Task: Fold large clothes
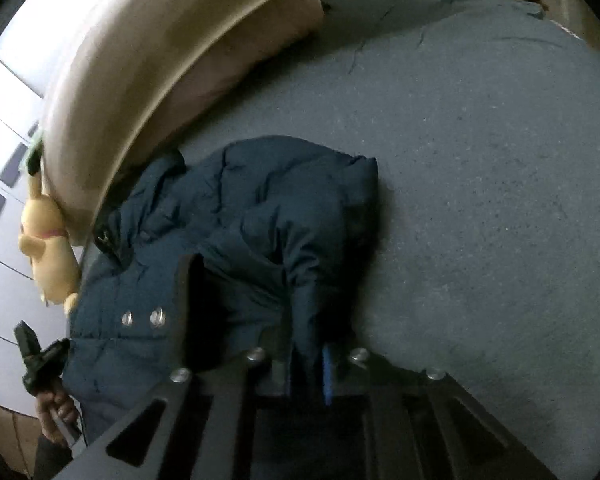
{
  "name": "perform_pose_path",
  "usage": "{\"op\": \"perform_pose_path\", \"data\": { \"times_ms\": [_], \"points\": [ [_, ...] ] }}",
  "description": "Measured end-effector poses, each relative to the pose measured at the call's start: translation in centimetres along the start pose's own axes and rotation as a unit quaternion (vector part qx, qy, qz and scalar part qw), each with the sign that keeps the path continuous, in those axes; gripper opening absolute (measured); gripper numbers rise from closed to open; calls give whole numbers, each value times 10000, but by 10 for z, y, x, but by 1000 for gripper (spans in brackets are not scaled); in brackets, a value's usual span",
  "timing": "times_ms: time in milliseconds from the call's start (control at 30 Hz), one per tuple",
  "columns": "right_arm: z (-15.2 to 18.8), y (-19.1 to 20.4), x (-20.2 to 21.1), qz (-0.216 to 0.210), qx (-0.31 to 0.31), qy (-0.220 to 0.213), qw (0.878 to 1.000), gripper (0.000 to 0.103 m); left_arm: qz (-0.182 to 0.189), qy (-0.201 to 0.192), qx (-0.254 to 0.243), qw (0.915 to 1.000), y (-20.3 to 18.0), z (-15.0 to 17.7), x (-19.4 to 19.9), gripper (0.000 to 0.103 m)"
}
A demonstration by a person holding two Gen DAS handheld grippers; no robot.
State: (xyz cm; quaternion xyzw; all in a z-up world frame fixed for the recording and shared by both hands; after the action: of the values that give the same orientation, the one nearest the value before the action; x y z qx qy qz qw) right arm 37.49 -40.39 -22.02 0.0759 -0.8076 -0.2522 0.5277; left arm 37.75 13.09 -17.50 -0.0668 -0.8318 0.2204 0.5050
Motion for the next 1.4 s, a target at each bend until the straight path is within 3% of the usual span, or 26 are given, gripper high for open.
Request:
{"op": "perform_pose_path", "data": {
  "times_ms": [33,67,100,133,167,200,267,400,433,467,500,600,667,700,733,767,800,833,867,900,933,1067,1233,1333,1367,1400],
  "points": [
    [0,0,4,-151,-127,-80,9998,18,-11,-25,12,10000,-1,-1,3,21],
    [-1,0,7,-304,-190,-99,9993,31,0,-27,20,10000,-1,-1,7,28],
    [-2,0,9,-445,-231,-96,9987,44,-24,-41,31,10000,-2,-2,10,42],
    [-3,-1,15,-577,-308,-128,9978,83,-18,-124,31,9999,-3,-5,15,51],
    [-5,-4,22,-622,-342,-284,9971,90,6,-217,26,9998,-2,-8,20,70],
    [-8,-6,30,-651,-348,-414,9964,90,27,-357,58,9993,-1,-13,27,78],
    [-13,-16,40,-815,-572,-545,9935,90,69,-522,231,9983,4,-21,33,78],
    [-25,-30,29,-972,-1038,-464,9888,88,80,-409,360,9985,9,-31,22,74],
    [-27,-29,22,-1046,-1075,-378,9880,77,41,-339,351,9988,11,-31,18,63],
    [-28,-23,14,-1015,-985,-233,9897,34,33,-154,326,9993,11,-28,12,29],
    [-27,-17,8,-919,-884,-102,9918,20,96,-23,328,9994,9,-27,6,24],
    [-31,4,19,-525,-349,-363,9973,15,-34,-248,47,9997,0,-26,8,19],
    [-28,-14,0,-258,-489,-81,9984,17,-205,-97,-24,9997,2,-23,-5,19],
    [-26,-22,-9,-381,-673,96,9970,18,-215,-117,-19,9997,2,-23,-5,20],
    [-27,-22,-5,-429,-692,3,9967,24,-284,-166,-50,9994,0,-23,-2,23],
    [-27,-20,1,-377,-678,-111,9969,38,-328,-219,-90,9992,-5,-23,-1,25],
    [-26,-16,13,-261,-594,-320,9974,52,-517,-327,-157,9980,-8,-23,7,38],
    [-23,-20,29,-72,-510,-465,9976,84,-760,-496,-200,9957,-10,-21,19,46],
    [-22,-16,39,194,-439,-668,9966,86,-918,-656,-240,9933,-9,-20,30,60],
    [-20,-7,57,416,-275,-993,9938,86,-1108,-887,-341,9893,-10,-20,43,63],
    [-19,5,67,415,-162,-1144,9924,86,-1318,-1127,-499,9836,-20,-16,58,63],
    [9,66,90,456,535,-1543,9855,86,-1528,-1325,-937,9748,-62,13,75,64],
    [53,120,37,1100,1662,-1210,9724,85,-1861,-1085,-1571,9638,-95,57,50,64],
    [73,112,-5,1593,1908,-643,9665,85,-1997,-849,-1731,9607,-91,72,30,65],
    [78,107,-17,1566,1887,-414,9686,86,-2023,-836,-1732,9603,-87,75,23,65],
    [79,105,-20,1590,1898,-450,9678,86,-2064,-813,-1798,9584,-86,77,19,66]
  ]
}}
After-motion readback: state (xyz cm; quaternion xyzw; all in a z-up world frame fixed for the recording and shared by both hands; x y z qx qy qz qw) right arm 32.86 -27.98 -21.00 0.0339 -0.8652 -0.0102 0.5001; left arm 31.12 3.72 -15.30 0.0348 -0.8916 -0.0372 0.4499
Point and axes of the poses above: each gripper's, at about its wrist camera, not at the fingertips, and x roughly against the way its jaws point, y to its left, z to its underside, the point moved 6 cm from there along -x, roughly the way its jaws point, and after that the axes turned 6 degrees about y, right-handed, at the moved point
